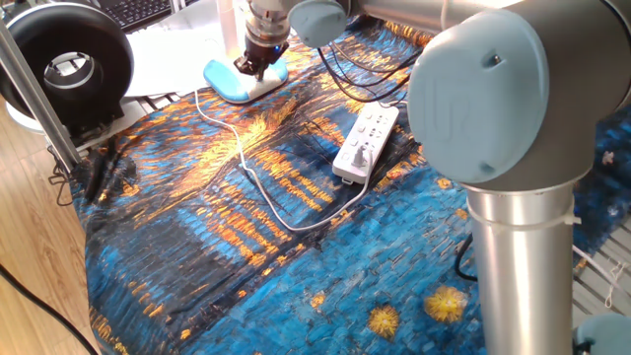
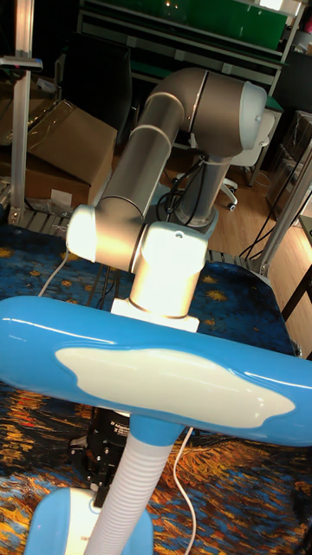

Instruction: Plug in the power cord of the desk lamp, turn on the socket, and light up the desk lamp

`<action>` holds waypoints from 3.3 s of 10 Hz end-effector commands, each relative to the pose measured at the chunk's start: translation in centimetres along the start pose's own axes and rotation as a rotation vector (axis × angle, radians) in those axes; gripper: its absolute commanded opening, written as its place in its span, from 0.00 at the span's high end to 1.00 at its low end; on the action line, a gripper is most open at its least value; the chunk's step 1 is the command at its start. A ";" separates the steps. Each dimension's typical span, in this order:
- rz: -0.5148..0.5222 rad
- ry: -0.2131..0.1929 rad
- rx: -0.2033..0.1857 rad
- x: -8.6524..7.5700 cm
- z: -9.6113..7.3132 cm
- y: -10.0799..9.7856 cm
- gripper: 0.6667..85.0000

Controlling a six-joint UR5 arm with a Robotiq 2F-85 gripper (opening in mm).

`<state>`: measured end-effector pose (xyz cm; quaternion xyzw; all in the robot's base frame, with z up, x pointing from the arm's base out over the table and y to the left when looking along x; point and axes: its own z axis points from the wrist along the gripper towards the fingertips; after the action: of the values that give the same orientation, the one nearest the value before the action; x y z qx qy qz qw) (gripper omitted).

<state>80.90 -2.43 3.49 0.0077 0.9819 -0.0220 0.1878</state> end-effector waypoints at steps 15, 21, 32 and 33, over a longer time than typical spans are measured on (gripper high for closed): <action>0.005 0.225 -0.081 7.6 -11.8 0.6 0.99; 0.067 0.234 -0.155 7.8 -15.7 1.6 0.99; 0.083 0.225 -0.117 6.6 -15.2 0.9 0.99; 0.084 0.226 -0.115 6.6 -15.2 0.8 0.99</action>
<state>68.90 -0.99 14.93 0.0354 0.9958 0.0387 0.0751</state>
